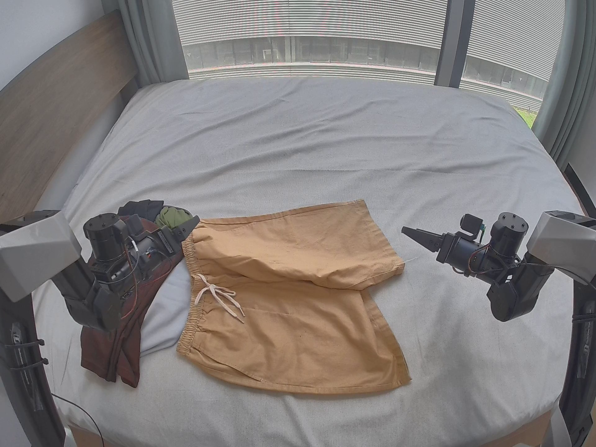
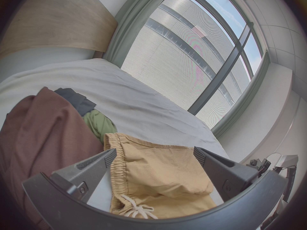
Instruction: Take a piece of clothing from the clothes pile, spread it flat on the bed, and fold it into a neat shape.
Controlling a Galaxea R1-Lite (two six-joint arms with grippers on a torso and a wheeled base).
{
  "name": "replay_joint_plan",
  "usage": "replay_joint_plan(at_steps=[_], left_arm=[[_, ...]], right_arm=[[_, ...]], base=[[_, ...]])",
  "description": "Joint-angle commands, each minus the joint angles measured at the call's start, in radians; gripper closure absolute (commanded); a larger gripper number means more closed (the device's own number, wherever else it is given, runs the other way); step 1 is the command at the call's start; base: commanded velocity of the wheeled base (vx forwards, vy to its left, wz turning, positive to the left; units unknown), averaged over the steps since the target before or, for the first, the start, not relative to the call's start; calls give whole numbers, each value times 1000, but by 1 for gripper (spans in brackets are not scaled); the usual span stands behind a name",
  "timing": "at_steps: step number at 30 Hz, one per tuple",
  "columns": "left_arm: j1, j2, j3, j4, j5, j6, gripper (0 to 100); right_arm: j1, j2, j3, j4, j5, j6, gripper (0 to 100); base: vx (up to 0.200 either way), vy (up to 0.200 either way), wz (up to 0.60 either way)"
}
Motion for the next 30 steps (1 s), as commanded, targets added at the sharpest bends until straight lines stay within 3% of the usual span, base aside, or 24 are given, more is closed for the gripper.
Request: replay_joint_plan(at_steps=[1, 8, 30], left_arm=[[30, -88, 114, -51, -13, 2, 0], [68, -85, 238, -224, -132, 0, 0], [39, -32, 331, -226, -177, 100, 0]], right_arm=[[22, -7, 40, 2, 1, -6, 0], [75, 0, 58, 26, -1, -24, 0], [106, 132, 69, 78, -1, -69, 0]], base=[[0, 0, 0], [0, 0, 0], [0, 0, 0]])
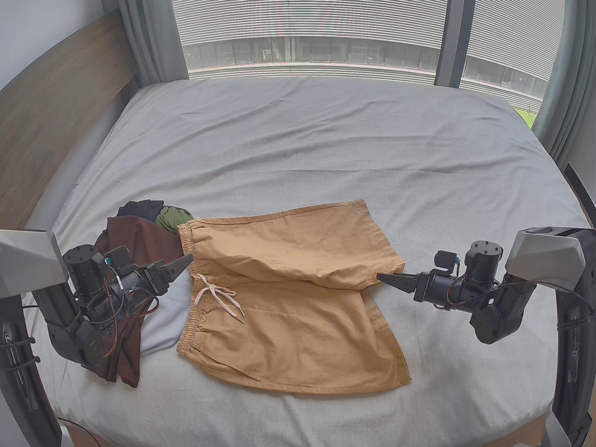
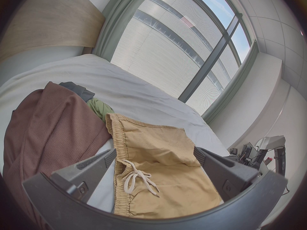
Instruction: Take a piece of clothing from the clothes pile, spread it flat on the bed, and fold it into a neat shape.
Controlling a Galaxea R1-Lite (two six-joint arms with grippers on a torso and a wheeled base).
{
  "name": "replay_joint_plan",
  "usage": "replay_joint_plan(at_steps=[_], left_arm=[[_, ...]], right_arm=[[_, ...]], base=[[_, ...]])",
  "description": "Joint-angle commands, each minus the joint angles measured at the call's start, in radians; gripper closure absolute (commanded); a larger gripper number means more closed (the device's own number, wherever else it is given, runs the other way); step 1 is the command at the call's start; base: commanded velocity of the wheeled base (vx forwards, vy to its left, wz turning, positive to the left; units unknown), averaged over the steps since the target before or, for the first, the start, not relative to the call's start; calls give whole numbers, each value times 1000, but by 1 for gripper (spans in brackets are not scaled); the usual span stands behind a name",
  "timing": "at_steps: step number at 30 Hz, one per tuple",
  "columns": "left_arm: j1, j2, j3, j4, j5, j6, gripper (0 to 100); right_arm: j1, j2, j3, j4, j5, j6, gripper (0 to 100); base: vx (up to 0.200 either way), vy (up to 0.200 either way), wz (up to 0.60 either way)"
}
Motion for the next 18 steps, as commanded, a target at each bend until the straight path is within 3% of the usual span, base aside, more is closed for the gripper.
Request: replay_joint_plan(at_steps=[1, 18], left_arm=[[-3, 20, 0, -1, 0, -1, 0], [-4, 17, 0, -1, 1, -1, 0]], right_arm=[[18, 48, -7, 1, 0, 0, 0], [45, 187, -79, 21, -20, 0, 0]], base=[[0, 0, 0], [0, 0, 0]])
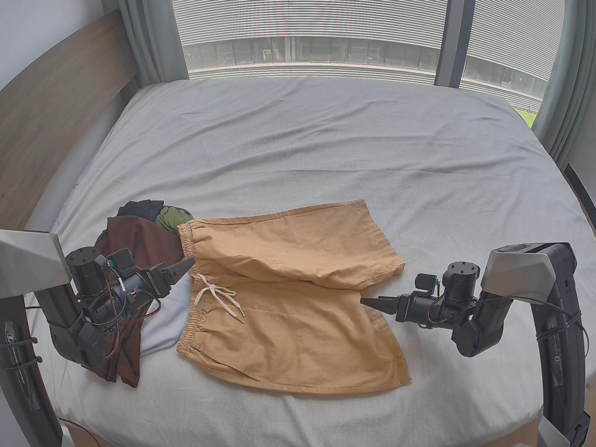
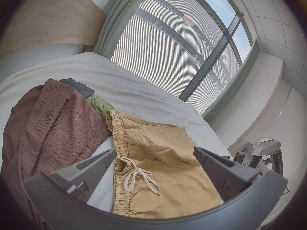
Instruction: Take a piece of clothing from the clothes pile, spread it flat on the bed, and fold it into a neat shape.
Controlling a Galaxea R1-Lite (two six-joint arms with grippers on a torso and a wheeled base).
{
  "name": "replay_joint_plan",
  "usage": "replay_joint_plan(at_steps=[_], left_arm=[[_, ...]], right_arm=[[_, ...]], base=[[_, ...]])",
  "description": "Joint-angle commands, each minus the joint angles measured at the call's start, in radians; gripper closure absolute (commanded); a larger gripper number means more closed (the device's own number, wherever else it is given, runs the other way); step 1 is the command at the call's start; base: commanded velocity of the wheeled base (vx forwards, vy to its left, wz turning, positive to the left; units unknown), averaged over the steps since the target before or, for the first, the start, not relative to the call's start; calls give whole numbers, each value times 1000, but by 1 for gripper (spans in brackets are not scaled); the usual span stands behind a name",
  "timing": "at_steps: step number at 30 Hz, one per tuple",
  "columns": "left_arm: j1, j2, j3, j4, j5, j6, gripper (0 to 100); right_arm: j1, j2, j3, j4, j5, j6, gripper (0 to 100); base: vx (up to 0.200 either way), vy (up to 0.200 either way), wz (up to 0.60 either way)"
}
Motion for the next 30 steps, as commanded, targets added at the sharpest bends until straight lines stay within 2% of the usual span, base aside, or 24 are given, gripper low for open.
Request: replay_joint_plan(at_steps=[1, 16, 17, 30], left_arm=[[0, 1, 1, 0, 0, 1, 0], [1, 1, 1, 0, 0, -1, 0], [1, 1, 1, 0, 0, -1, 0], [1, -2, 3, -2, 0, -1, 0]], right_arm=[[-2, 29, -7, 2, -1, 0, 0], [9, 52, 5, 2, 1, 0, 0], [11, 52, 7, 2, 1, 0, 100], [9, 52, 12, 0, 1, 2, 100]], base=[[0, 0, 0], [0, 0, 0], [0, 0, 0], [0, 0, 0]])
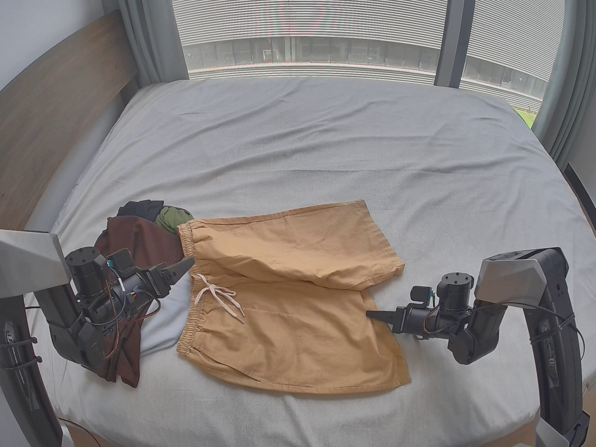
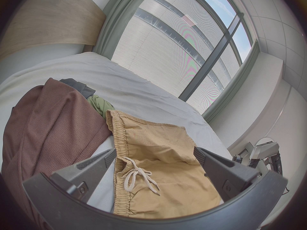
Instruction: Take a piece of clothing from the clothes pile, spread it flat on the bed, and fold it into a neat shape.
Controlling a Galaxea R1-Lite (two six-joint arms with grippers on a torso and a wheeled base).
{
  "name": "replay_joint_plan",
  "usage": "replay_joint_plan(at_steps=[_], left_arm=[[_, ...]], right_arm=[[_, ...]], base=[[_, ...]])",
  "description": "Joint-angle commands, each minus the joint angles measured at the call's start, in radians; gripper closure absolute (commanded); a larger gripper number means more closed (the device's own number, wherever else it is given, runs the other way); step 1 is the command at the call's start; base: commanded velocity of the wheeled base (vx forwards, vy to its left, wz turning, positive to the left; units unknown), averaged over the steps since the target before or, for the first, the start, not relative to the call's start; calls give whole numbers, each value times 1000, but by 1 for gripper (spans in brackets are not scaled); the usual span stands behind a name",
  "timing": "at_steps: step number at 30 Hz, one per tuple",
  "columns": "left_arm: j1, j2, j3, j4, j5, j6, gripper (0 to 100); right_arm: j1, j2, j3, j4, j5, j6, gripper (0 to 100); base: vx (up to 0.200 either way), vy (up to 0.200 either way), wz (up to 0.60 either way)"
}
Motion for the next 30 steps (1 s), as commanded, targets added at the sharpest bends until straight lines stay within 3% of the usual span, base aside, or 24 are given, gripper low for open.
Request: replay_joint_plan(at_steps=[1, 22, 23, 30], left_arm=[[0, -1, 0, 0, 0, 0, 0], [0, 7, 2, 0, 0, 0, 0], [0, 5, 2, 0, 0, 0, 0], [0, 10, 2, 0, 0, 0, 0]], right_arm=[[-4, 2, 0, -4, 0, -1, 100], [1, 2, 15, -15, 2, -1, 100], [1, 2, 13, -16, 2, 2, 0], [1, 0, 18, -19, 3, 58, 0]], base=[[0, 0, 0], [0, 0, 0], [0, 0, 0], [0, 0, 0]])
